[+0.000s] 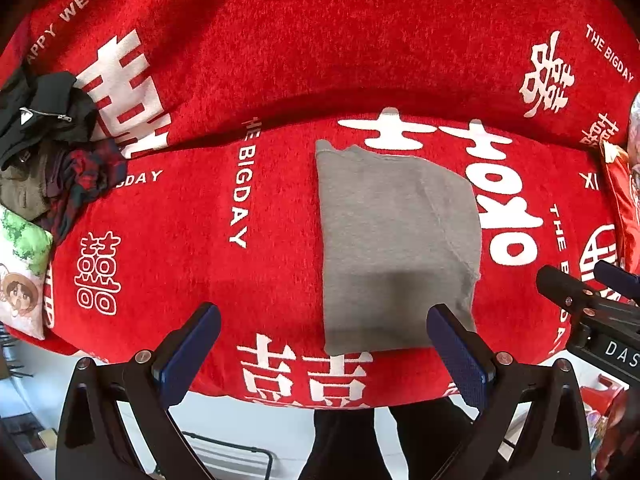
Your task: Fold small clothes
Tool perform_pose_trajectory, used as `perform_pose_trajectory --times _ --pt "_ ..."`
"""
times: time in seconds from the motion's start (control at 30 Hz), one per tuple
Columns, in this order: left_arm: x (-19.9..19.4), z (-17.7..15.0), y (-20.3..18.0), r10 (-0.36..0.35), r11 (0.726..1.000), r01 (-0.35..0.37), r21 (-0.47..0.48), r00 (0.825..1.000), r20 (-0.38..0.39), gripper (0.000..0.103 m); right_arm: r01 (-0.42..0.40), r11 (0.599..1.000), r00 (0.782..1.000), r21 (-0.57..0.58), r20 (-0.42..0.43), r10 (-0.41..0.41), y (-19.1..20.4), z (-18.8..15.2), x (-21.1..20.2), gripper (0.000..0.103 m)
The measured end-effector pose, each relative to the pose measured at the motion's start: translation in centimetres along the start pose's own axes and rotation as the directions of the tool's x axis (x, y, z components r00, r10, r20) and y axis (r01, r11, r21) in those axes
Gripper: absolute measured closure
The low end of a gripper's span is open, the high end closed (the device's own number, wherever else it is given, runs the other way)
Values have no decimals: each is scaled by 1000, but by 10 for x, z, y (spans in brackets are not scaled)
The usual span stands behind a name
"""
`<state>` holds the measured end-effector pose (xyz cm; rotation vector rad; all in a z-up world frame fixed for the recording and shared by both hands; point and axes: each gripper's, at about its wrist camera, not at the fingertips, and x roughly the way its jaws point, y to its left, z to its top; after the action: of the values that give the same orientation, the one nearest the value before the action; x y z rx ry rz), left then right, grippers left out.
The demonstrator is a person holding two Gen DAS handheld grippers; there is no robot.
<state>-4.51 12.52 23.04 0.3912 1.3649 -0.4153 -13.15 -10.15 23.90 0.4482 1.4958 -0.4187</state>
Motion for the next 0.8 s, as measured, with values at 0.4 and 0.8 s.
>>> perform_pose_trajectory --times 0.4,0.8 --pt "2 0 3 12 1000 -12 -5 1000 -3 0 1 1000 1000 1 -1 -1 2 0 0 10" --pt "3 0 2 15 1000 -15 -3 1000 -4 0 1 1000 1000 1 -2 -1 2 0 0 10"
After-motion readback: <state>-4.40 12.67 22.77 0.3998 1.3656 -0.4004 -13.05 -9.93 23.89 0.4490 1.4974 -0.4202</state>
